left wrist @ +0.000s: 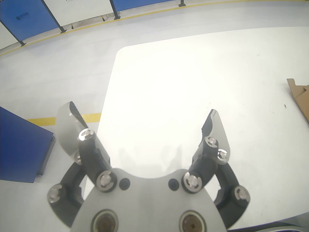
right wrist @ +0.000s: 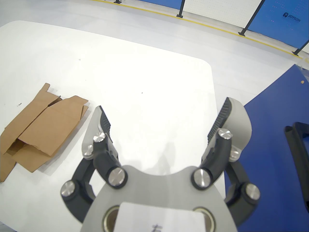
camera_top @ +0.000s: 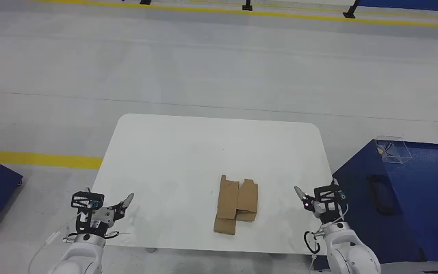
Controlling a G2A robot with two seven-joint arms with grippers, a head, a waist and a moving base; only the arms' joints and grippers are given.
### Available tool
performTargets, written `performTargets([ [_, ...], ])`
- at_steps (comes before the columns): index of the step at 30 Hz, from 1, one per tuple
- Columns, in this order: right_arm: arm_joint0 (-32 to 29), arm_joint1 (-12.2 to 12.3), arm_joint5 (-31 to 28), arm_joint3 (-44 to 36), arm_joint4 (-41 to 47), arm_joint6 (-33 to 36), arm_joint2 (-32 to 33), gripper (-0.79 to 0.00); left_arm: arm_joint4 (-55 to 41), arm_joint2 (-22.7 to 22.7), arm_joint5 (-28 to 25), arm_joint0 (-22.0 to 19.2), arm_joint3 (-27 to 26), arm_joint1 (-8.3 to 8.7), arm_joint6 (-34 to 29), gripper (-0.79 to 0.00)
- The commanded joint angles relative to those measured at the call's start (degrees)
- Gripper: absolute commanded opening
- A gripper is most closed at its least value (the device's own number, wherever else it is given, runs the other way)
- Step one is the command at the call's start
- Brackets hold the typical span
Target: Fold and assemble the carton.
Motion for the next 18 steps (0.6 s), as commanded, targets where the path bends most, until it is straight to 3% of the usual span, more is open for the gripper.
performTargets([
  [1, 0.00, 0.00, 0.00, 0.00, 0.00, 0.00, 0.00, -0.001, 0.00, 0.00, 0.00, 0.00, 0.00, 0.00, 0.00, 0.000],
  [9, 0.00, 0.00, 0.00, 0.00, 0.00, 0.00, 0.00, -0.001, 0.00, 0.00, 0.00, 0.00, 0.00, 0.00, 0.00, -0.001],
  [11, -0.30, -0.02, -1.64, 0.41, 2.10, 3.89, -0.39, 0.000, 0.00, 0.00, 0.00, 0.00, 0.00, 0.00, 0.00, 0.000],
  [15, 0.99, 0.38, -16.34, -2.12, 23.23, 19.18, 2.31, 0.000, 0.00, 0.00, 0.00, 0.00, 0.00, 0.00, 0.00, 0.000],
  [18, 4.55, 1.26, -25.96, 2.22, 51.04, 39.38, 5.59, 0.000, 0.00, 0.00, 0.00, 0.00, 0.00, 0.00, 0.00, 0.000],
])
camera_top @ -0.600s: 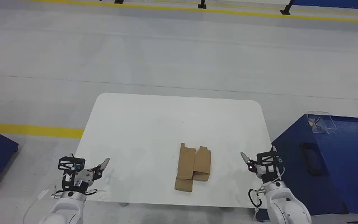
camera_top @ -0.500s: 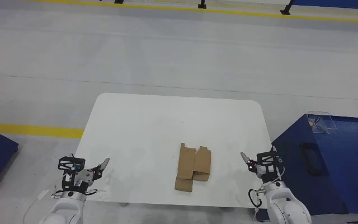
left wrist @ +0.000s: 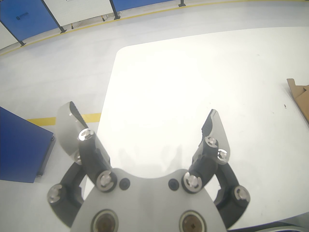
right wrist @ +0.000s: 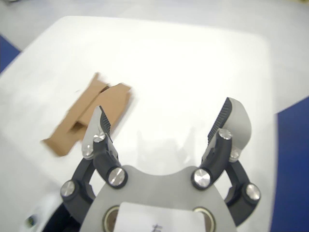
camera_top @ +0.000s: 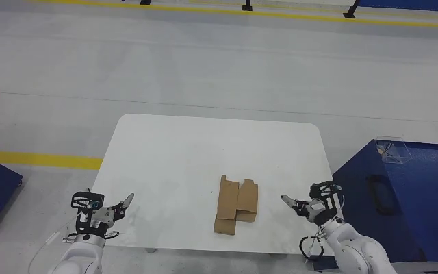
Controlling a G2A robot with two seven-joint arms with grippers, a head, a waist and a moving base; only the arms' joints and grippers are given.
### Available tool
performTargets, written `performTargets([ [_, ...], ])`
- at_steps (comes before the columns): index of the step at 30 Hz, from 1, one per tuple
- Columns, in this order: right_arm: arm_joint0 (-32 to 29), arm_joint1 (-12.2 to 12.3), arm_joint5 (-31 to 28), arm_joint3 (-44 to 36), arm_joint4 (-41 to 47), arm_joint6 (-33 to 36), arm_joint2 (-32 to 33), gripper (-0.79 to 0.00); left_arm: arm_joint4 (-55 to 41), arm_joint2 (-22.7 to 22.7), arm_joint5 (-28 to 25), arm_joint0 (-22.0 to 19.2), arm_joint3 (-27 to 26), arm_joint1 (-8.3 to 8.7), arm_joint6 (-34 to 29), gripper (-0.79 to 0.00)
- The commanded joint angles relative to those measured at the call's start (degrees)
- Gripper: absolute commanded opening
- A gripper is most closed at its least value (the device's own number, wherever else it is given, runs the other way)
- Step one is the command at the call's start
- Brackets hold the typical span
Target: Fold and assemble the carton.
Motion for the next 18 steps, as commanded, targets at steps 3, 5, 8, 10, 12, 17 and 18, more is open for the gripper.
performTargets([
  [3, 9.35, 1.65, -3.38, 10.35, 40.81, 33.85, 2.38, 0.000, 0.00, 0.00, 0.00, 0.00, 0.00, 0.00, 0.00, 0.000],
  [5, 13.76, 2.07, -2.61, 16.14, 47.62, 41.77, 1.35, 0.000, 0.00, 0.00, 0.00, 0.00, 0.00, 0.00, 0.00, 0.000],
  [8, 19.84, 2.18, -1.14, 25.53, 53.61, 48.53, -1.88, 0.000, 0.00, 0.00, 0.00, 0.00, 0.00, 0.00, 0.00, 0.000],
  [10, 23.17, 1.95, -1.26, 30.79, 54.62, 50.58, -5.06, 0.000, 0.00, 0.00, 0.00, 0.00, 0.00, 0.00, 0.00, 0.000],
  [12, 25.55, 1.55, -3.42, 34.40, 52.91, 49.32, -8.30, 0.000, 0.00, 0.00, 0.00, 0.00, 0.00, 0.00, 0.00, 0.000],
  [17, 29.48, 0.35, -6.29, 41.11, 51.08, 45.05, -15.08, -0.092, 0.00, 0.00, 0.00, 0.00, 0.00, 0.00, 0.00, 0.000],
  [18, 30.37, 0.14, -6.62, 42.41, 51.04, 44.27, -16.01, -0.102, 0.00, 0.00, 0.00, 0.00, 0.00, 0.00, 0.00, 0.000],
])
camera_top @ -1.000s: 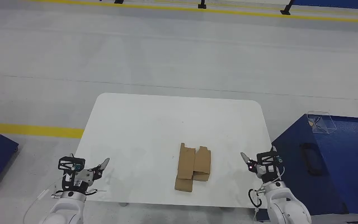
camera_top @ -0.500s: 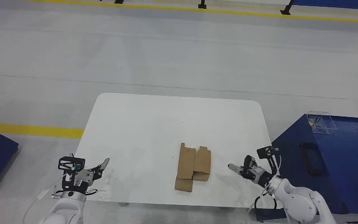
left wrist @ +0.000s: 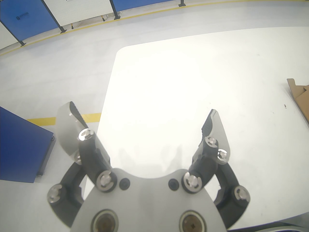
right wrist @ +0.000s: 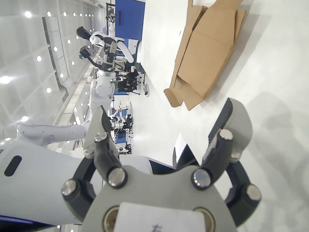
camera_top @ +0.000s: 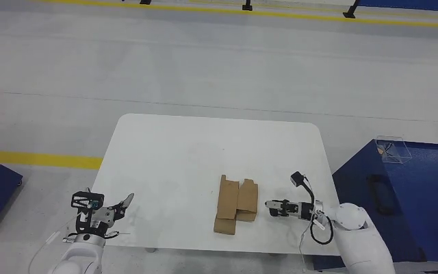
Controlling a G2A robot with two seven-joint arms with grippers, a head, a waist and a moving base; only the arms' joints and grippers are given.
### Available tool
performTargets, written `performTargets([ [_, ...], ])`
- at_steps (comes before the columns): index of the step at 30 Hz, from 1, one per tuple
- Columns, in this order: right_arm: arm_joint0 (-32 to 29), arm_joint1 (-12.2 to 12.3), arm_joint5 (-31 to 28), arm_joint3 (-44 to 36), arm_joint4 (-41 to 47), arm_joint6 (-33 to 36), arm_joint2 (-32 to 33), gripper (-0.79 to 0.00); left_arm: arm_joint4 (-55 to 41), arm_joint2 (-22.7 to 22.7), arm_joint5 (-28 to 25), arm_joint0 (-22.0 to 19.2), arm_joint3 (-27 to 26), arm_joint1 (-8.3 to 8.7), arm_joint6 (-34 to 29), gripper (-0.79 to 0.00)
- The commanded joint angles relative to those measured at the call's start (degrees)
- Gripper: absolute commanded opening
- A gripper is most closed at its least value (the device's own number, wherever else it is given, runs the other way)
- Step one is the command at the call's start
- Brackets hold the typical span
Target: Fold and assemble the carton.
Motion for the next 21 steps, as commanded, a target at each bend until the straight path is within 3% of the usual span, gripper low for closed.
performTargets([
  [1, 1.90, -0.43, -0.66, 2.93, 0.00, -1.56, -2.15, -0.123, 0.00, 0.00, 0.00, 0.00, 0.00, 0.00, 0.00, 0.000],
  [3, 3.36, -0.79, -1.12, 5.47, -0.74, -3.95, -3.62, -0.265, 0.00, 0.00, 0.00, 0.00, 0.00, 0.00, 0.00, 0.000],
  [6, 5.88, -1.38, -0.41, 9.04, -0.87, -5.44, -5.96, -0.394, 0.00, 0.00, 0.00, 0.00, 0.00, 0.00, 0.00, 0.000],
  [14, 11.11, -2.74, 1.64, 15.47, -4.14, -9.79, -11.28, -0.456, 0.00, 0.00, 0.00, 0.00, 0.00, 0.00, 0.00, 0.000],
  [21, 14.22, -4.33, 1.18, 19.98, -4.33, -12.25, -15.54, -0.440, 0.00, 0.00, 0.00, 0.00, 0.00, 0.00, 0.00, 0.000],
])
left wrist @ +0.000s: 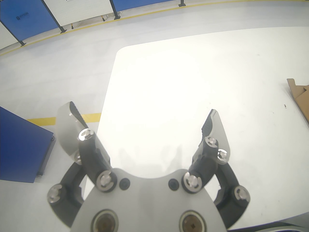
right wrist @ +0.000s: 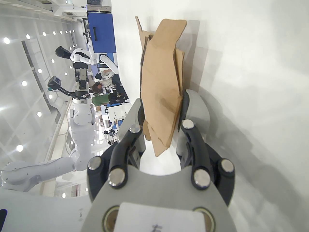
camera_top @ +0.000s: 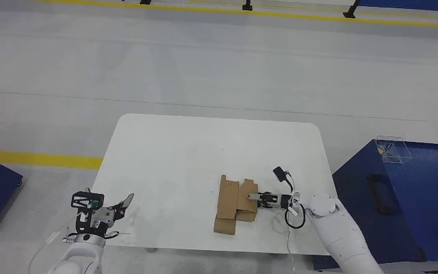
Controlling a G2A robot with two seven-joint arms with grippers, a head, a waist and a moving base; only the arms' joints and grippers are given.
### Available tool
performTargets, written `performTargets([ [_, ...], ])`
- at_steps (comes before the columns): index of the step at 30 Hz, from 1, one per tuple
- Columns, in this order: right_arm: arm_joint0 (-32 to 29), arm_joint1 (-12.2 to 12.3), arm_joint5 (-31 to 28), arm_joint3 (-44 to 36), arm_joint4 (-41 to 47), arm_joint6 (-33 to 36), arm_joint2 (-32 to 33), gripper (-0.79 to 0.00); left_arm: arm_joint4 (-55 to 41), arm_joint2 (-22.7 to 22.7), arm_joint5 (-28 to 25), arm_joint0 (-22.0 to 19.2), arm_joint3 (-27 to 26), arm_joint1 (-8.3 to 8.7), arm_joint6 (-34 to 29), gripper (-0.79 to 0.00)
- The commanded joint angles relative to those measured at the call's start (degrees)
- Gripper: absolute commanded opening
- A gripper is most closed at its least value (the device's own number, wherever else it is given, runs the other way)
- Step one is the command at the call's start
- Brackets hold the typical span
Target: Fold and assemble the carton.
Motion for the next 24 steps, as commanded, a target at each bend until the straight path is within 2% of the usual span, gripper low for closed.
performTargets([
  [1, 0.97, -0.49, -0.36, 1.53, 0.59, -0.08, -1.11, -0.456, 0.00, 0.00, 0.00, 0.00, 0.00, 0.00, 0.00, 0.000],
  [2, 1.35, -0.73, -0.65, 2.09, 0.63, -0.25, -1.68, -0.539, 0.00, 0.00, 0.00, 0.00, 0.00, 0.00, 0.00, 0.000],
  [3, 1.67, -0.98, -0.97, 2.63, 0.94, -0.24, -2.20, -0.748, 0.00, 0.00, 0.00, 0.00, 0.00, 0.00, 0.00, 0.000],
  [4, 2.00, -1.21, -1.43, 3.17, 1.65, 0.26, -2.62, -0.785, 0.00, 0.00, 0.00, 0.00, 0.00, 0.00, 0.00, 0.000],
  [8, 3.08, -1.75, -4.91, 4.21, 5.48, 3.51, -3.16, -0.785, 0.00, 0.00, 0.00, 0.00, 0.00, 0.00, 0.00, 0.000],
  [11, 3.75, -1.79, -5.68, 2.65, 11.96, 11.62, -2.73, -0.785, 0.00, 0.00, 0.00, 0.00, 0.00, 0.00, 0.00, 0.000],
  [14, 4.18, -0.74, -0.09, -5.95, 18.82, 17.22, -1.17, -0.785, 0.00, 0.00, 0.00, 0.00, 0.00, 0.00, 0.00, 0.000],
  [19, 2.11, 2.51, 6.37, -24.55, 23.51, 23.67, 5.65, -0.785, 0.00, 0.00, 0.00, 0.00, 0.00, 0.00, 0.00, 0.000],
  [24, 1.10, 4.31, 12.06, -39.55, 27.20, 25.28, 12.69, -0.785, 0.00, 0.00, 0.00, 0.00, 0.00, 0.00, 0.00, 0.000],
])
